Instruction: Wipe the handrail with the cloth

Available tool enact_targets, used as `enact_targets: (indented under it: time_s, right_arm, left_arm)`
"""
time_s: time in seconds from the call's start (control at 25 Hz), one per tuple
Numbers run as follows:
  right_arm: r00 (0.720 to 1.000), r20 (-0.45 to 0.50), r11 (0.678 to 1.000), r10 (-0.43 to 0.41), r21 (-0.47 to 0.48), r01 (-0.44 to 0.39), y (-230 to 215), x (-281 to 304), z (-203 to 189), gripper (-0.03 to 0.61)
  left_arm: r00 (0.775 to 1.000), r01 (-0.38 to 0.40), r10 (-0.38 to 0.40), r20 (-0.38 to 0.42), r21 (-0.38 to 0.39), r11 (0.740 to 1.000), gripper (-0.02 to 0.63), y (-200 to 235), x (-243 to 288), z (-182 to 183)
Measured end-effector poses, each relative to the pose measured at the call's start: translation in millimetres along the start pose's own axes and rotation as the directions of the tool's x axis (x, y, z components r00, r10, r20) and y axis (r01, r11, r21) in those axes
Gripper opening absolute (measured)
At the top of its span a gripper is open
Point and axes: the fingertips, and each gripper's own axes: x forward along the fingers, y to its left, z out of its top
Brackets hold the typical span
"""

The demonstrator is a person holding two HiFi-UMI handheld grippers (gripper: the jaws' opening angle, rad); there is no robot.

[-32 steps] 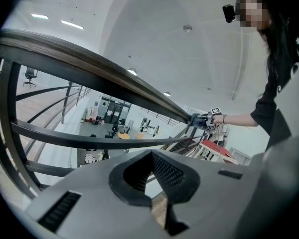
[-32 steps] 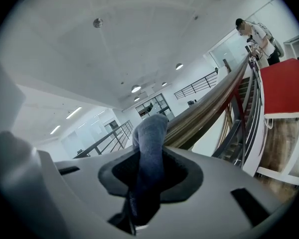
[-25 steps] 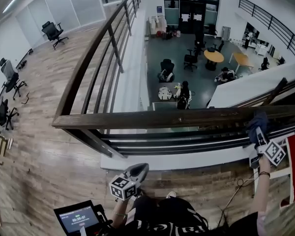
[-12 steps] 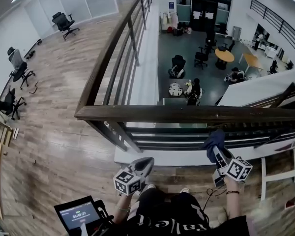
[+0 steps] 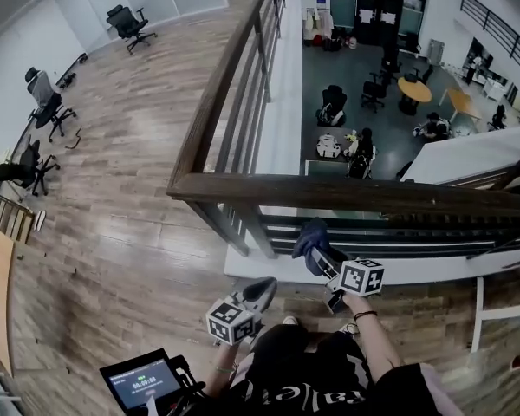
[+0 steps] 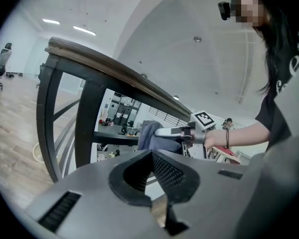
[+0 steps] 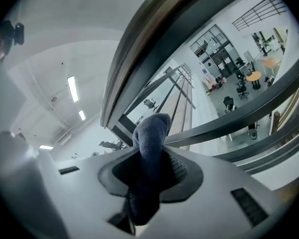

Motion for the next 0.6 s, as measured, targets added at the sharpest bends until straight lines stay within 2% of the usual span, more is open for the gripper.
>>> enact_targets:
  time_s: [0.28, 0.48, 0.6]
  right_arm:
    - [0.995, -0.084, 0.998, 0.059, 0.023, -0.057, 12, 83, -17, 0.092]
    - [0.986, -0.162, 1.000, 0.026, 0.008, -0.025, -1, 106, -34, 0.092]
    - [0.985, -0.173, 1.000, -0.014, 0.012, 0.016, -13, 108, -37, 0.092]
  left_arm:
    - [0.999, -0.043, 0.044, 0.008, -0.033, 0.999, 0.000, 26, -15, -18]
    - [0.997, -0.075, 0.076, 0.033, -0.049, 0.996, 0.000, 38, -21, -23]
    - [0.995, -0.087, 0.090, 0.050, -0.056, 0.995, 0.000, 44, -22, -19]
